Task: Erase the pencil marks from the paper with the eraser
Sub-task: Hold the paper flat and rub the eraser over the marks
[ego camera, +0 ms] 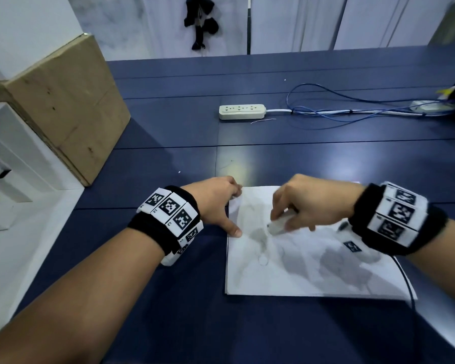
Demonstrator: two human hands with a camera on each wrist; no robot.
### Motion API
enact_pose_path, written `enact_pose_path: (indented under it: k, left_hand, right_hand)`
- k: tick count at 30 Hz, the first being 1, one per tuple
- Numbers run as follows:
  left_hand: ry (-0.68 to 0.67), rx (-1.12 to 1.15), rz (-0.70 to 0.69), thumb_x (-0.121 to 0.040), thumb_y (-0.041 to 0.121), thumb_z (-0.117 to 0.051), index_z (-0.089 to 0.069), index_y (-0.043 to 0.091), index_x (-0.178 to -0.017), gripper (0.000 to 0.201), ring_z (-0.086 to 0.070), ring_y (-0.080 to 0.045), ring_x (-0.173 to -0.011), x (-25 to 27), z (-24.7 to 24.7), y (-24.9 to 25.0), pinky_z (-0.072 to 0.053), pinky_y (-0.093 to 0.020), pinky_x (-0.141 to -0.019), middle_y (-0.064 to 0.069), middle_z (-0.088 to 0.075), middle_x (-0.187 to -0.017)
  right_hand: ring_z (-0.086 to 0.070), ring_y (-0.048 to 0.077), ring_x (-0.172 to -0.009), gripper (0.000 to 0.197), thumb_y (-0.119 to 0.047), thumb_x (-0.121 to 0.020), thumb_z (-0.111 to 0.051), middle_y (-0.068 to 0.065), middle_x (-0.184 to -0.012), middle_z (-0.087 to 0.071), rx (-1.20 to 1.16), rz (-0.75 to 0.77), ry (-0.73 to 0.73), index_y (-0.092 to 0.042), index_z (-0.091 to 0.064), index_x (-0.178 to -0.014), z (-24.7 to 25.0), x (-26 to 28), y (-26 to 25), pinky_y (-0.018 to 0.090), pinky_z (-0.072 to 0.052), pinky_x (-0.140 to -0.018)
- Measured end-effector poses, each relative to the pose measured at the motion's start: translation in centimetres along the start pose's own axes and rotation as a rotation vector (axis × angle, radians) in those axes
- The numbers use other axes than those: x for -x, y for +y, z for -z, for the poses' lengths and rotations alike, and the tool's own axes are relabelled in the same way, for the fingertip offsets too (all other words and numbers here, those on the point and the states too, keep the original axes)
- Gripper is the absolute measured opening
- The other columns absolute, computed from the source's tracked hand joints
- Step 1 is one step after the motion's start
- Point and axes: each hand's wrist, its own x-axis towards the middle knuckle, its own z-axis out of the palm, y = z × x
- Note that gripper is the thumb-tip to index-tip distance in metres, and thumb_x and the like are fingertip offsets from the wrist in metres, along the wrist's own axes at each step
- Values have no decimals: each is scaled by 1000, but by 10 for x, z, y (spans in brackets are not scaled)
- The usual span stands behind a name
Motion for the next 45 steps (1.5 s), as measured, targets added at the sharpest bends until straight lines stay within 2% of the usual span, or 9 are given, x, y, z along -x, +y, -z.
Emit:
enact_pose_path:
  k: [5, 10, 16, 19, 23, 29, 37, 42, 45]
  left_hand:
    - [-6, -3, 11, -57, 62, -84, -48, 14, -139, 101, -47, -15, -127, 1, 0, 1, -42, -35, -106, 9, -41, -139]
    - [-5, -24, 10, -59, 62, -83, -49, 15, -137, 97, -48, -15, -124, 1, 1, 1, -43, -35, -104, 7, -42, -137]
    - [-5, 3, 9, -58, 61, -84, -46, 13, -141, 103, -46, -15, -127, -1, 0, -2, -42, -36, -106, 9, -41, -139]
    - [-11, -17, 6, -59, 62, -83, -47, 15, -139, 100, -47, -16, -125, 1, 0, 0, -43, -36, -104, 8, -42, -137]
    - [-8, -14, -7, -60, 62, -82, -46, 19, -138, 97, -48, -17, -122, 2, -1, -1, -44, -37, -103, 7, -44, -133]
    - [-35, -3, -60, -61, 60, -82, -46, 37, -139, 89, -48, -17, -123, 1, 1, -2, -44, -38, -102, 5, -44, -136]
    - [-43, -33, -72, -63, 61, -81, -47, 32, -142, 90, -46, -16, -127, 0, 1, 0, -39, -34, -107, 3, -42, -136]
    - [-52, -32, -58, -61, 65, -79, -45, 30, -143, 95, -43, -15, -132, -1, -1, -2, -41, -37, -106, 6, -39, -138]
    - [-32, -40, -30, -54, 81, -69, -48, 33, -139, 100, -44, -14, -129, 0, -5, 0, -44, -43, -103, 10, -40, -135]
  right_hand:
    - [-65, 8, -43, 17, -31, -79, -75, -3, -87, -71, 71, -80, 57, -25, -76, -95, 14, -21, 9, 27, -57, -58]
    - [-64, 13, -44, 14, -32, -84, -71, -5, -82, -68, 120, -135, 237, -21, -77, -91, 21, -39, 22, 26, -55, -46]
    - [-68, 16, -53, 22, -33, -78, -76, -13, -91, -67, 1, -8, -62, -27, -75, -99, 4, -4, 1, 24, -54, -50]
    - [-67, 15, -50, 19, -24, -81, -73, -8, -88, -68, 97, -58, 86, -25, -75, -99, 15, -24, 12, 16, -50, -44]
    - [-65, 16, -48, 17, -24, -84, -72, -12, -83, -61, 114, -127, 228, -20, -77, -99, 23, -35, 24, 27, -56, -47]
    - [-67, 15, -59, 25, -24, -78, -69, -18, -90, -61, 67, 27, -44, -26, -75, -102, 3, 2, 2, 22, -53, -48]
    - [-66, 15, -50, 11, -30, -84, -71, -4, -88, -68, 132, -119, 175, -24, -77, -90, 22, -25, 22, 25, -54, -46]
    - [-68, 16, -52, 25, -35, -79, -71, -11, -93, -66, -1, -20, -41, -24, -75, -101, 6, 1, 5, 15, -50, -49]
    - [-66, 10, -45, 22, -33, -78, -75, -5, -92, -71, 67, -68, -9, -26, -75, -99, 15, -15, 10, 25, -57, -60]
